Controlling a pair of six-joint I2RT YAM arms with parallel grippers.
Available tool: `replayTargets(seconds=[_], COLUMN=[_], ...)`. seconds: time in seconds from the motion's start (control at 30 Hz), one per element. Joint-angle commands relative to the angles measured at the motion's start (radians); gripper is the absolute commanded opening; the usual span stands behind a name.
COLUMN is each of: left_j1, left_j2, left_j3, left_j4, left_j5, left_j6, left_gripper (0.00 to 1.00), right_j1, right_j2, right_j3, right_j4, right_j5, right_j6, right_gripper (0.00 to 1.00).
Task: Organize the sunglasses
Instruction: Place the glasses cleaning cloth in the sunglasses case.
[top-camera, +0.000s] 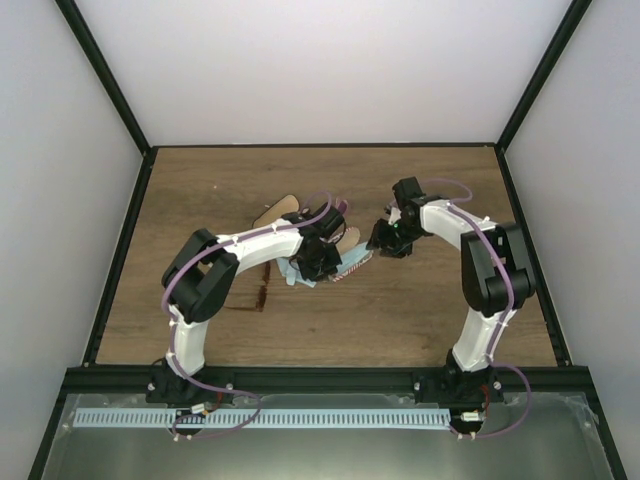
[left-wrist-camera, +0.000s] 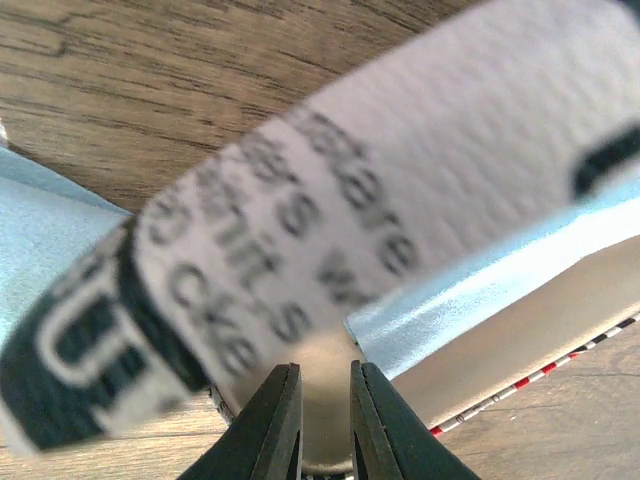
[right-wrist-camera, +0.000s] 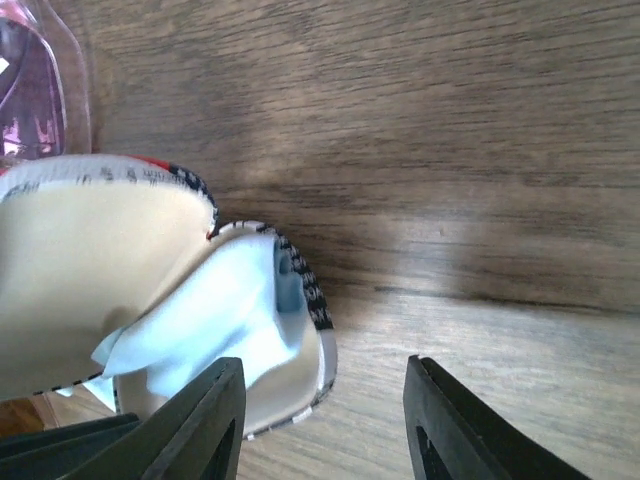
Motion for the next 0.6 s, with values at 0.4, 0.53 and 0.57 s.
replayTargets(seconds=[0.4, 0.53, 0.57], left_j1=[0.006, 0.006, 0.006], left_j2=[0.000, 0.006, 0.006], left_j3=[0.022, 0.033, 0.034], left_j4=[-0.016, -0.023, -0.025], left_j5=[-0.003, -0.002, -0.002], left_j6=[0.022, 0.030, 0.030], left_gripper=[0.16, 0.16, 0.16], right_j1=[0.033, 0.058, 0.062], right_j2=[-0.206, -0.175, -0.169], right_j3=[-0.021, -0.055, -0.071], right_j4=[-0.020, 0.042, 0.061], right_j5=[-0.076, -0.156, -0.172], right_j6=[0.004, 0.024, 0.030], right_gripper=[0.31, 0.28, 0.28])
